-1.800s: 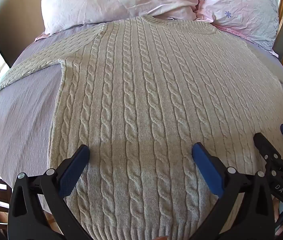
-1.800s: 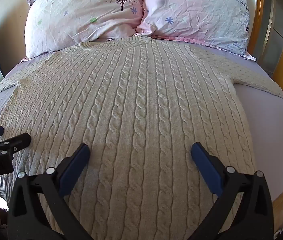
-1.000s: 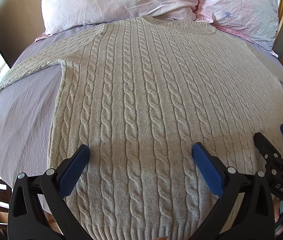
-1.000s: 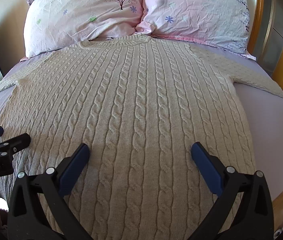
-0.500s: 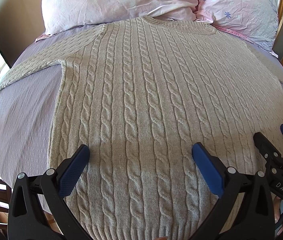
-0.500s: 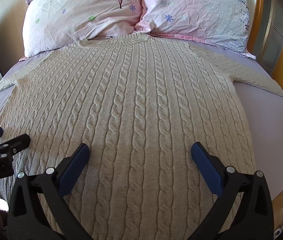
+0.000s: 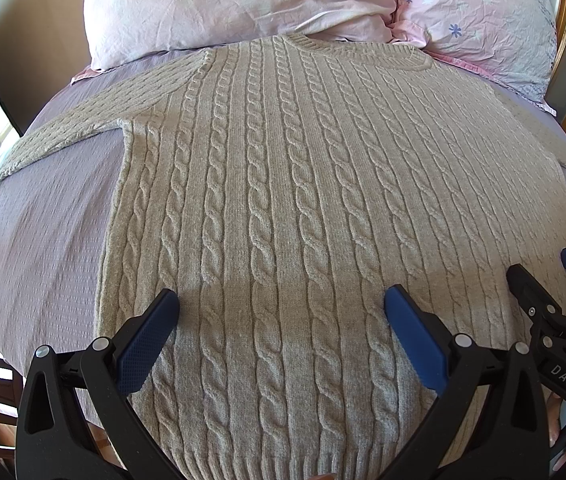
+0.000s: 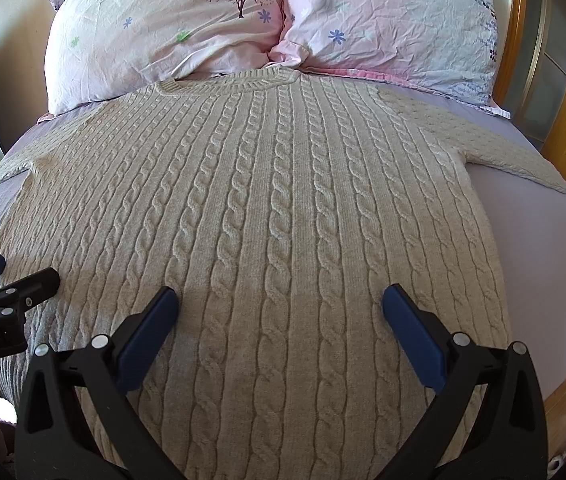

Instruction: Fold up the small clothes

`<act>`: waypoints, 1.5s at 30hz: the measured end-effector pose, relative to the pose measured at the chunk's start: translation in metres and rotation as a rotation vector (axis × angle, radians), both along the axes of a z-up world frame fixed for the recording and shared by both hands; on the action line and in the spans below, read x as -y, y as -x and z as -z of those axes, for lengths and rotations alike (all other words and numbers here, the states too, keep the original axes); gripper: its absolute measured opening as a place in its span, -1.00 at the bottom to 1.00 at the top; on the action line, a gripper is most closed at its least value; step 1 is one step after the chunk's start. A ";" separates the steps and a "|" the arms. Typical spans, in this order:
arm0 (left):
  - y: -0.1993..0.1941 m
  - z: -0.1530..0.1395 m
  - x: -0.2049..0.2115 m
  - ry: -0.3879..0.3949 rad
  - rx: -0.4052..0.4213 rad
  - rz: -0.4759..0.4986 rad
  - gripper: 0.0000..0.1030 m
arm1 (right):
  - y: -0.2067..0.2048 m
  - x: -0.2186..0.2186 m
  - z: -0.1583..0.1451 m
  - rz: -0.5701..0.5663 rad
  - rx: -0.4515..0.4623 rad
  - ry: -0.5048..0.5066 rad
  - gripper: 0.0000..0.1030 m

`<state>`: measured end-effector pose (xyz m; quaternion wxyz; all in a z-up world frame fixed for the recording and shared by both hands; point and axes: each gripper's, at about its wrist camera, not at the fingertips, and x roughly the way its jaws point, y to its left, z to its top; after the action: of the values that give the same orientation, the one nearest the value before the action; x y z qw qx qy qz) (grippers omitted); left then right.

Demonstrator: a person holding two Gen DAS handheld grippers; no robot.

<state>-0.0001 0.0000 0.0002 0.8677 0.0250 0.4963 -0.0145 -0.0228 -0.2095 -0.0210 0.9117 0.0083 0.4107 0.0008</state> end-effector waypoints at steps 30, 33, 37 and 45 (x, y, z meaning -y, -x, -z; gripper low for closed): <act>0.000 0.000 0.000 0.000 0.003 0.000 0.97 | 0.000 0.001 -0.001 0.001 0.002 0.001 0.97; 0.000 0.000 0.000 0.000 0.003 0.001 0.97 | 0.000 0.001 -0.001 0.000 0.002 0.002 0.97; 0.000 0.000 0.000 0.000 0.003 0.001 0.97 | 0.000 0.001 -0.002 -0.032 0.015 0.006 0.97; 0.012 -0.003 -0.001 -0.002 0.082 0.040 0.97 | -0.018 0.147 -0.057 0.113 0.200 -0.336 0.96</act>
<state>-0.0120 0.0012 0.0027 0.8867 0.0363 0.4599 -0.0303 -0.0052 -0.3569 0.0364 0.9324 0.1830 0.3110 0.0189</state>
